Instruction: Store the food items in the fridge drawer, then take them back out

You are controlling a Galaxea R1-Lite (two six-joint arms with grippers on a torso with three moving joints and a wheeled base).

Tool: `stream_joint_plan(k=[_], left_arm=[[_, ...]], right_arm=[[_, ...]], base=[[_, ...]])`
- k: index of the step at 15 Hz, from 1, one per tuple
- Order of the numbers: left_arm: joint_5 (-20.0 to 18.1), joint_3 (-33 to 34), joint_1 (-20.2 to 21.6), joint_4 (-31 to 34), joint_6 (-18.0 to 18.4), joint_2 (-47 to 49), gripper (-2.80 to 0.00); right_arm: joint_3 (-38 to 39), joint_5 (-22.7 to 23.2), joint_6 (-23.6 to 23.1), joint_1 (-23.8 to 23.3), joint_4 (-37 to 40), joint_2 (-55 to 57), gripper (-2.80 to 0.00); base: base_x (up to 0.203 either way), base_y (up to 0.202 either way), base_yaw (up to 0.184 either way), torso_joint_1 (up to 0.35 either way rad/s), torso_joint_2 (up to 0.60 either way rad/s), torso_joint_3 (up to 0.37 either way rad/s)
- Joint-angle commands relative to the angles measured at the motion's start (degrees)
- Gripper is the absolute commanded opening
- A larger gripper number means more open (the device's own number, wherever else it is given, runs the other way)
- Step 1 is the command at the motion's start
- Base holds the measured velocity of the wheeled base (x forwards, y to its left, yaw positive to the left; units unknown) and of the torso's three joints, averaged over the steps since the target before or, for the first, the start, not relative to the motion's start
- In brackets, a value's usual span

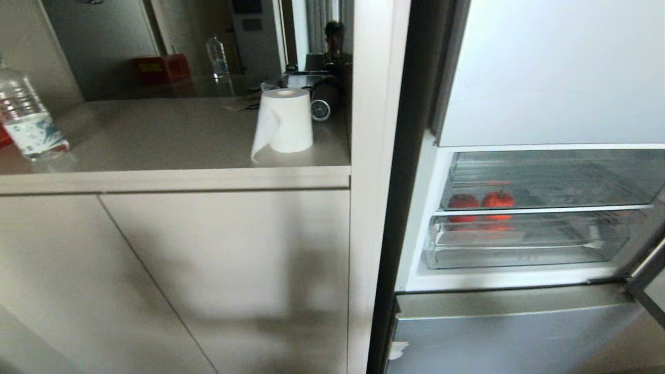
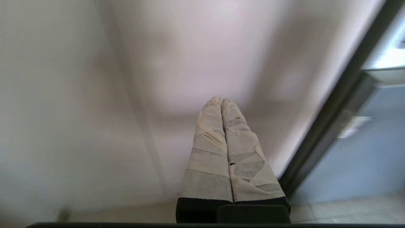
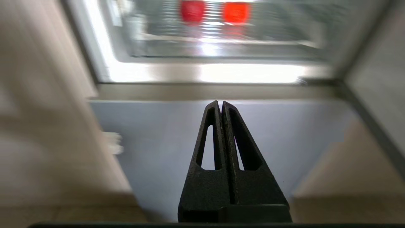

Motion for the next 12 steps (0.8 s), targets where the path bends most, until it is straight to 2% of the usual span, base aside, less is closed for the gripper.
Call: stream_joint_plan(k=[1, 4, 8, 10, 12], left_arm=[[0.05, -0.01, 0.0, 0.05, 0.0, -0.02, -2.8], [0.05, -0.01, 0.0, 0.05, 0.0, -0.02, -2.8], [0.05, -0.01, 0.0, 0.05, 0.0, -0.02, -2.8], [0.05, -0.01, 0.0, 0.05, 0.0, -0.02, -2.8], [0.05, -0.01, 0.0, 0.05, 0.0, -0.02, -2.8]], right_arm=[[0.09, 0.0, 0.05, 0.02, -0.01, 0.07, -2.8], [0.0, 0.0, 0.21, 0.02, -0.01, 0.07, -2.8], [-0.69, 0.66, -4.79, 0.02, 0.24, 0.16, -2.8], [-5.87, 1.7, -3.86, 0.02, 1.08, 4.63, -2.8], [-10.76, 3.12, -0.99, 0.07, 1.74, 15.61, -2.8]], base=[[0.002, -0.008, 0.172, 0.004, 0.0, 0.005], [0.002, -0.008, 0.153, 0.002, 0.0, 0.002], [0.001, 0.0, 0.018, 0.001, 0.0, 0.0], [0.0, 0.0, 0.0, 0.0, 0.0, 0.0], [0.0, 0.0, 0.0, 0.0, 0.0, 0.0]])
